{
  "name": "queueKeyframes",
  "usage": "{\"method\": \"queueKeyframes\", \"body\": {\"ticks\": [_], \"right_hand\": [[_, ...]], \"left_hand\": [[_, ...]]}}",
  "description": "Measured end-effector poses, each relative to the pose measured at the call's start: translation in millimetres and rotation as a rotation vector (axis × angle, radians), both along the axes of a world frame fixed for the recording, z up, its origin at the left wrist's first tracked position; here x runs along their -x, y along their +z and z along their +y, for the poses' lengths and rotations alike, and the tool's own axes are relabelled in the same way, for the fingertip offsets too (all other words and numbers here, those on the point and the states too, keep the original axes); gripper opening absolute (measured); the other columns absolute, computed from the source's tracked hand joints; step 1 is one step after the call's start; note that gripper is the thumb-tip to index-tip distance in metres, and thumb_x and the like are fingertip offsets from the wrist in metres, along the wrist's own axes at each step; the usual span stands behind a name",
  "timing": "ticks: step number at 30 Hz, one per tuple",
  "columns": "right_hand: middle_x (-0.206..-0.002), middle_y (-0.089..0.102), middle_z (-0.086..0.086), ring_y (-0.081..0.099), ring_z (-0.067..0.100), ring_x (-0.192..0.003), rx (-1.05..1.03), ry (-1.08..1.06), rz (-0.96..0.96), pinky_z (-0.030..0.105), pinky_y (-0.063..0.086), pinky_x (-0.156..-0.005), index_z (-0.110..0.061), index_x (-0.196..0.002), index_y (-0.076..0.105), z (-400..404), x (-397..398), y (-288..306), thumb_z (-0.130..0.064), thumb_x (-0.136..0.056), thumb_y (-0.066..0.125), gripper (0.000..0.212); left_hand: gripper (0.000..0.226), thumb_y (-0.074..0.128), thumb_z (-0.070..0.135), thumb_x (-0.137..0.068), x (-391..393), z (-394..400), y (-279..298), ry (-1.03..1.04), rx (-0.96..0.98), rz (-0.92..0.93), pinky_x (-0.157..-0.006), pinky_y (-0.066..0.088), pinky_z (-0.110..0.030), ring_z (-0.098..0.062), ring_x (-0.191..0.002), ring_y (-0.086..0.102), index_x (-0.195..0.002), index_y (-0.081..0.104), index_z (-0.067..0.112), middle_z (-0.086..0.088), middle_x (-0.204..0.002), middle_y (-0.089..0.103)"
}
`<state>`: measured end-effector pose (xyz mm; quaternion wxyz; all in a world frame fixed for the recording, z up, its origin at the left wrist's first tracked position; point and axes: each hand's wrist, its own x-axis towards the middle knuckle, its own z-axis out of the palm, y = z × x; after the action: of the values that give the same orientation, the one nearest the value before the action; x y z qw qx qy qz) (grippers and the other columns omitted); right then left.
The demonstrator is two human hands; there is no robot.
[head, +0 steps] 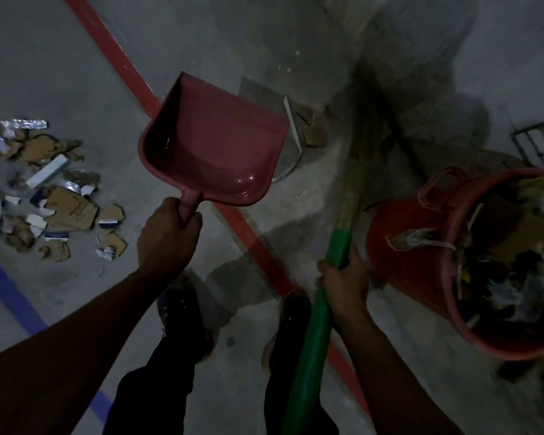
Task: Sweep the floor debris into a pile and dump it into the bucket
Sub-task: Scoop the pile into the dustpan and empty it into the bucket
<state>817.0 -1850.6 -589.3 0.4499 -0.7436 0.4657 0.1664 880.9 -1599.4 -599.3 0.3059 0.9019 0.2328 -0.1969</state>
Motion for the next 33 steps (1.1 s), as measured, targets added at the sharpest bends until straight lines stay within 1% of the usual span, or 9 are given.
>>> {"method": "queueKeyframes", "body": {"ticks": [2, 6, 8, 11, 15, 19, 23, 26, 33], "right_hand": [[-0.106, 0.066, 0.016, 0.065, 0.028, -0.072, -0.027, -0.181, 0.013, 0.035, 0.055, -0.059, -0.017, -0.127, 0.058, -13, -3, -8, 0.001, -0.083, 0.06, 0.047], [-0.088, 0.063, 0.014, 0.058, 0.026, -0.061, -0.083, -0.418, 0.11, 0.03, 0.05, -0.053, 0.001, -0.118, 0.062, -9, -1, -28, 0.007, -0.082, 0.059, 0.036], [-0.089, 0.066, 0.017, 0.061, 0.029, -0.062, -0.105, -0.304, 0.151, 0.029, 0.052, -0.05, 0.001, -0.115, 0.064, 11, 2, -36, 0.005, -0.081, 0.062, 0.034], [-0.103, 0.07, 0.015, 0.068, 0.032, -0.086, -0.129, -0.102, 0.15, 0.03, 0.058, -0.066, -0.007, -0.119, 0.064, 45, 4, -34, 0.0, -0.079, 0.064, 0.04], [-0.084, 0.062, -0.006, 0.058, -0.001, -0.059, -0.158, 0.066, 0.081, 0.012, 0.046, -0.047, -0.021, -0.124, 0.057, 60, 8, -15, -0.001, -0.085, 0.062, 0.045], [-0.104, 0.068, 0.005, 0.067, 0.024, -0.084, -0.041, 0.093, -0.021, 0.037, 0.059, -0.072, -0.022, -0.126, 0.059, 44, 5, 3, -0.005, -0.08, 0.064, 0.049], [-0.088, 0.065, 0.011, 0.063, 0.028, -0.066, 0.019, 0.027, -0.036, 0.033, 0.052, -0.058, -0.023, -0.105, 0.061, 9, -28, 2, 0.001, -0.082, 0.061, 0.034], [-0.088, 0.064, 0.012, 0.061, 0.026, -0.063, -0.021, 0.042, 0.093, 0.034, 0.052, -0.058, -0.011, -0.12, 0.06, -8, -60, -20, -0.001, -0.083, 0.063, 0.039], [-0.121, 0.062, 0.009, 0.061, 0.03, -0.106, 0.074, 0.711, 0.233, 0.027, 0.047, -0.084, -0.016, -0.136, 0.051, 60, -69, -33, -0.035, -0.071, 0.061, 0.068]], "left_hand": [[0.023, 0.055, 0.035, -0.09, 3, 3, -1, 0.004, -0.002, 0.003, -0.063, 0.033, -0.034, -0.026, -0.075, 0.052, -0.101, 0.051, 0.015, -0.007, -0.085, 0.06], [0.025, 0.056, 0.035, -0.09, 8, 9, -5, 0.008, -0.014, -0.001, -0.064, 0.035, -0.034, -0.026, -0.075, 0.052, -0.103, 0.052, 0.014, -0.008, -0.086, 0.06], [0.025, 0.056, 0.035, -0.09, 10, 12, -6, -0.003, -0.023, -0.007, -0.064, 0.034, -0.034, -0.026, -0.075, 0.051, -0.103, 0.052, 0.013, -0.008, -0.086, 0.059], [0.024, 0.056, 0.034, -0.09, 11, 17, -7, -0.003, -0.03, -0.008, -0.063, 0.034, -0.034, -0.027, -0.075, 0.052, -0.102, 0.052, 0.013, -0.008, -0.085, 0.057], [0.024, 0.057, 0.033, -0.09, 15, 24, -3, 0.048, -0.013, -0.003, -0.065, 0.035, -0.034, -0.026, -0.076, 0.052, -0.102, 0.053, 0.012, -0.008, -0.085, 0.058], [0.018, 0.057, 0.031, -0.09, 18, 33, 5, 0.081, 0.028, 0.003, -0.064, 0.035, -0.033, -0.026, -0.076, 0.053, -0.097, 0.05, 0.016, -0.009, -0.085, 0.059], [0.018, 0.056, 0.032, -0.091, 22, 44, 6, 0.095, 0.014, 0.013, -0.063, 0.033, -0.032, -0.025, -0.074, 0.051, -0.097, 0.049, 0.016, -0.007, -0.084, 0.058], [0.024, 0.056, 0.032, -0.091, 26, 53, 0, 0.103, -0.001, 0.014, -0.064, 0.033, -0.033, -0.024, -0.075, 0.051, -0.104, 0.053, 0.012, -0.007, -0.085, 0.059], [0.021, 0.058, 0.028, -0.086, 40, 84, -11, 0.145, -0.104, 0.128, -0.07, 0.036, -0.035, -0.024, -0.077, 0.046, -0.1, 0.05, 0.015, -0.004, -0.085, 0.052]]}}
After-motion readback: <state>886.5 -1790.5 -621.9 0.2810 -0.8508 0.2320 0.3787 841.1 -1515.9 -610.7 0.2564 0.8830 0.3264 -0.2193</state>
